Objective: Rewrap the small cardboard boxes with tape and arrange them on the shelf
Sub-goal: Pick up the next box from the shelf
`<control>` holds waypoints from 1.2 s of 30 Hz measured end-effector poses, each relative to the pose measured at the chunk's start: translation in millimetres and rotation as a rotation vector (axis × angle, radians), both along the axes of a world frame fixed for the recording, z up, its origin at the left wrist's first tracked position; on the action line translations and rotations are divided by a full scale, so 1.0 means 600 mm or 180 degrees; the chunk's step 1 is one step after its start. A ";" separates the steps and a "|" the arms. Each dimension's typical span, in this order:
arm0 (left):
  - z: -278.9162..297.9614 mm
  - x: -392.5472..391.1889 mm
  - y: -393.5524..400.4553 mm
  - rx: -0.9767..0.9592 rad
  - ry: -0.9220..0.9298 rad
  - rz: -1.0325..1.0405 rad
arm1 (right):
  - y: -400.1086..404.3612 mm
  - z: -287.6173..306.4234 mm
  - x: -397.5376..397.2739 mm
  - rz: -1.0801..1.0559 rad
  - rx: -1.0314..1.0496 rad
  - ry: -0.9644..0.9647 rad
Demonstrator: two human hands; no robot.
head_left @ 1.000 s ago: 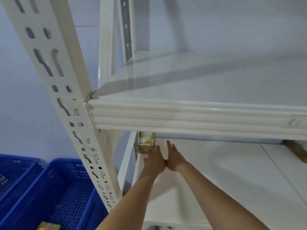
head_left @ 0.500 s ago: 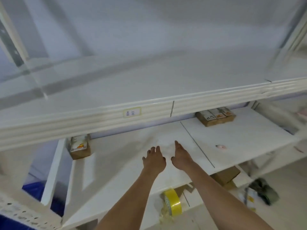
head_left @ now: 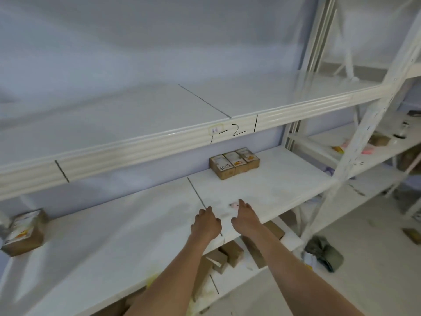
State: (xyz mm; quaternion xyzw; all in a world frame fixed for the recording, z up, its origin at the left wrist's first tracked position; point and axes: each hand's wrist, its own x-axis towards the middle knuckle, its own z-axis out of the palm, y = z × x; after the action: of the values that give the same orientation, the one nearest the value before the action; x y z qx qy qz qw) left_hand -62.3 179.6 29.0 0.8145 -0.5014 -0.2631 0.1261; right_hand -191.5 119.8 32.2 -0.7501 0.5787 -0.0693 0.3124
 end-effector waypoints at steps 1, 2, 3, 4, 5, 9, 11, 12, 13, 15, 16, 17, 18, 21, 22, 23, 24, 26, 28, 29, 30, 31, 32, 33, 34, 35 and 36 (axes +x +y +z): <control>-0.003 -0.010 -0.016 -0.0008 0.0027 -0.0004 | -0.016 -0.002 -0.010 -0.0021 0.0005 0.0000; -0.006 -0.017 -0.032 -0.0004 0.0044 -0.0009 | -0.033 -0.005 -0.017 -0.0037 0.0018 0.0009; -0.011 -0.023 -0.049 0.0010 0.0046 -0.0001 | -0.050 -0.008 -0.023 -0.0051 0.0039 0.0015; -0.016 -0.025 -0.066 0.0027 0.0041 0.0020 | -0.067 -0.012 -0.026 -0.0060 0.0053 0.0023; -0.021 -0.027 -0.085 0.0036 0.0045 0.0046 | -0.086 -0.016 -0.028 -0.0068 0.0061 0.0042; -0.038 -0.019 -0.176 -0.0015 0.0257 0.0201 | -0.170 -0.022 -0.031 -0.0023 0.0120 0.0195; -0.048 -0.012 -0.223 -0.0050 0.0433 0.0306 | -0.215 -0.024 -0.031 -0.0002 0.0124 0.0249; -0.051 -0.009 -0.244 -0.0046 0.0508 0.0370 | -0.235 -0.023 -0.030 0.0006 0.0129 0.0297; -0.051 -0.006 -0.262 -0.0046 0.0588 0.0439 | -0.253 -0.020 -0.029 0.0013 0.0153 0.0343; -0.048 0.000 -0.297 -0.0082 0.0748 0.0547 | -0.290 -0.013 -0.024 0.0075 0.0110 0.0367; -0.047 0.003 -0.315 -0.0108 0.0814 0.0577 | -0.309 -0.009 -0.021 0.0114 0.0023 0.0339; -0.046 0.006 -0.330 -0.0147 0.0874 0.0619 | -0.325 -0.005 -0.017 0.0154 -0.0102 0.0304; -0.046 0.006 -0.343 -0.0186 0.0929 0.0680 | -0.338 -0.003 -0.013 0.0226 -0.0246 0.0283; -0.051 0.002 -0.370 -0.0224 0.1095 0.0880 | -0.361 -0.006 0.002 0.0580 -0.0403 0.0336; -0.054 0.002 -0.378 -0.0219 0.1197 0.0962 | -0.370 -0.008 0.010 0.0670 -0.0395 0.0418; -0.055 0.002 -0.385 -0.0218 0.1319 0.1063 | -0.382 -0.011 0.019 0.0753 -0.0414 0.0507; -0.057 0.003 -0.392 -0.0230 0.1462 0.1186 | -0.396 -0.015 0.030 0.0825 -0.0431 0.0601; -0.065 0.008 -0.408 -0.0283 0.1720 0.1458 | -0.423 -0.027 0.053 0.0982 -0.0445 0.0813; -0.068 0.015 -0.419 -0.0381 0.1864 0.1651 | -0.449 -0.048 0.075 0.1250 -0.0529 0.0966; -0.071 0.019 -0.425 -0.0441 0.1920 0.1702 | -0.463 -0.060 0.085 0.1403 -0.0598 0.1060; -0.072 0.024 -0.433 -0.0501 0.1979 0.1741 | -0.477 -0.070 0.094 0.1578 -0.0682 0.1179; -0.074 0.027 -0.440 -0.0559 0.2046 0.1795 | -0.494 -0.081 0.100 0.1724 -0.0797 0.1251; -0.076 0.030 -0.446 -0.0607 0.2118 0.1868 | -0.510 -0.089 0.107 0.1826 -0.0872 0.1319; -0.078 0.034 -0.451 -0.0659 0.2165 0.1945 | -0.525 -0.095 0.115 0.1892 -0.0919 0.1394; -0.080 0.037 -0.456 -0.0706 0.2191 0.2015 | -0.535 -0.100 0.121 0.1927 -0.0928 0.1464; -0.083 0.039 -0.460 -0.0747 0.2221 0.2080 | -0.546 -0.109 0.129 0.1993 -0.0973 0.1544; -0.086 0.041 -0.463 -0.0780 0.2262 0.2149 | -0.555 -0.111 0.137 0.2064 -0.0910 0.1603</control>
State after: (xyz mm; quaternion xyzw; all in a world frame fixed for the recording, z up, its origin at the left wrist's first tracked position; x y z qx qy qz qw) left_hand -37.5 -98.0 -22.3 0.7706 -0.1632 -0.4078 0.4617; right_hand -109.1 -213.0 -34.4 -0.9223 0.3559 0.1382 0.0601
